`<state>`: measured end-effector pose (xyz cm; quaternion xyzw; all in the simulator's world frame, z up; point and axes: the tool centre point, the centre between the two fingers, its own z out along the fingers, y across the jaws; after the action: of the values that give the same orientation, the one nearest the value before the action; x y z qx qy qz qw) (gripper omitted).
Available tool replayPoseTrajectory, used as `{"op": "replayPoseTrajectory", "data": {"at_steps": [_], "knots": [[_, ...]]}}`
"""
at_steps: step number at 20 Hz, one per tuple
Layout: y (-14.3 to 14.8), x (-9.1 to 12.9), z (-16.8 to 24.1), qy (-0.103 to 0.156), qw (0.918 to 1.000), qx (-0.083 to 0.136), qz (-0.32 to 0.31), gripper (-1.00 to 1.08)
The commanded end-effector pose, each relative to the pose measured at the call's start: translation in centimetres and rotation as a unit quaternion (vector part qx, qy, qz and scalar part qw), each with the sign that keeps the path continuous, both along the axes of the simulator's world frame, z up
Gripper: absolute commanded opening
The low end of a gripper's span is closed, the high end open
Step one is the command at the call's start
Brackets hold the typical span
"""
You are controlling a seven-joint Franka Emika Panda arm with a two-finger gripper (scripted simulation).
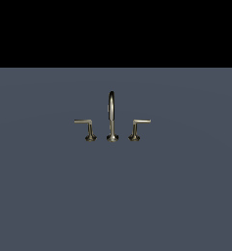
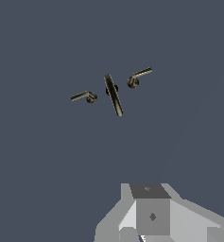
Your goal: Turn on the faucet by rotating a designated handle.
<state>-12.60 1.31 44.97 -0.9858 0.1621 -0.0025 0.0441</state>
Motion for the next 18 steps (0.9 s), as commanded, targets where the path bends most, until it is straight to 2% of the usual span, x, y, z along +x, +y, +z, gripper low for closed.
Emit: {"op": "replayPoseTrajectory", "data": {"at_steps": [1,5,9,13,18], "knots": [[-0.4,2.1,-1.2,0.004,0.9993,0.004,-0.037,-1.0],[-1.3,5.2,-3.4,0.01,0.9954,0.009,-0.095,-1.0],[-2.2,8.2,-6.0,0.016,0.9878,0.011,-0.154,-1.0],[-3.2,11.0,-8.8,0.022,0.9768,0.012,-0.213,-1.0],[-4.7,14.1,-12.8,0.028,0.9581,0.01,-0.285,-1.0]]}}
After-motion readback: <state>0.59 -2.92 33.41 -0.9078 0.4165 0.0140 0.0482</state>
